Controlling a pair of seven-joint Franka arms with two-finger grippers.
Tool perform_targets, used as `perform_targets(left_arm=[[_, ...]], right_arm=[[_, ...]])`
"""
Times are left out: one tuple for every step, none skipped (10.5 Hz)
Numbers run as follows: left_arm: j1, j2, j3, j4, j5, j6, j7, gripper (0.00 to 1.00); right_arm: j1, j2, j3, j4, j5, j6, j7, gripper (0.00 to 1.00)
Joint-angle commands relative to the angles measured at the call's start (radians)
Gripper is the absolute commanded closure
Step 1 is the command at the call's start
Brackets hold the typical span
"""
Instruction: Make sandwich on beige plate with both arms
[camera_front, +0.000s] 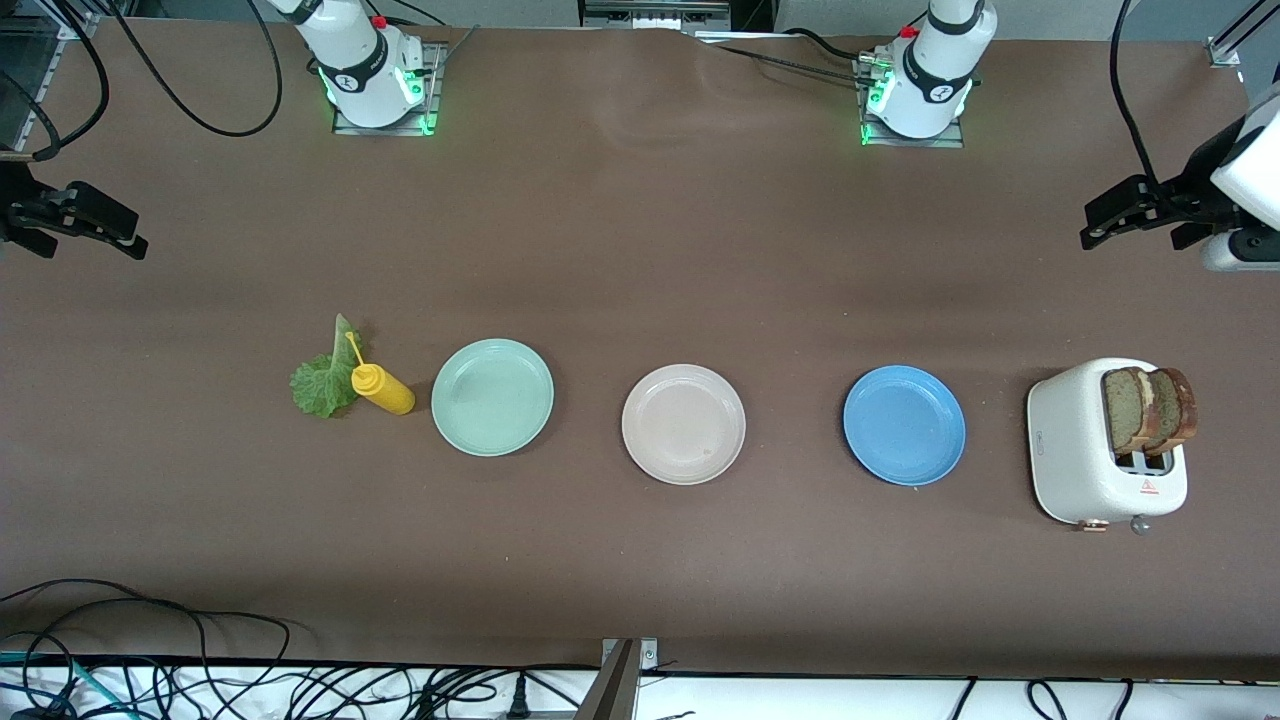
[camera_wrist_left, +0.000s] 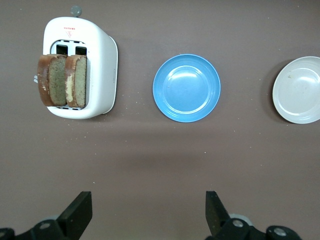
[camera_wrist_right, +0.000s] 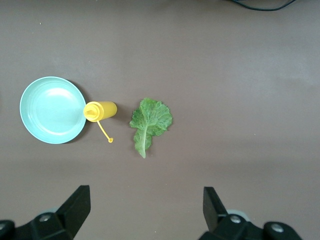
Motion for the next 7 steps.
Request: perform_targets(left_arm=[[0.010, 0.019, -0.004, 0.035, 0.014, -0.002, 0.018, 0.00], [0.009, 0.019, -0.004, 0.035, 0.014, -0.002, 0.018, 0.00], [0.009, 0.019, -0.004, 0.035, 0.014, -0.002, 0.015, 0.00], [0.009, 0.023, -0.004, 0.035, 0.014, 0.003, 0.018, 0.00], [0.012, 0.025, -0.004, 0.035, 0.014, 0.018, 0.018, 0.00], [0.012, 0.028, -0.004, 0.035, 0.014, 0.020, 0.020, 0.00], [0.013, 0.035, -0.004, 0.035, 0.014, 0.021, 0.020, 0.00]], right_arm=[[-0.003, 0.009, 0.006, 0.024, 0.001, -0.003, 0.014, 0.00], [-0.003, 0.009, 0.006, 0.024, 0.001, -0.002, 0.014, 0.00], [-0.003, 0.009, 0.004, 0.024, 0.001, -0.002, 0.014, 0.00], [-0.005, 0.009, 0.004, 0.024, 0.001, -0.002, 0.014, 0.00], [-0.003, 0.009, 0.004, 0.024, 0.001, -0.002, 0.014, 0.00], [-0.003, 0.009, 0.004, 0.024, 0.001, -0.004, 0.014, 0.00], [-0.003, 0.009, 0.004, 0.024, 0.001, -0.002, 0.012, 0.00]])
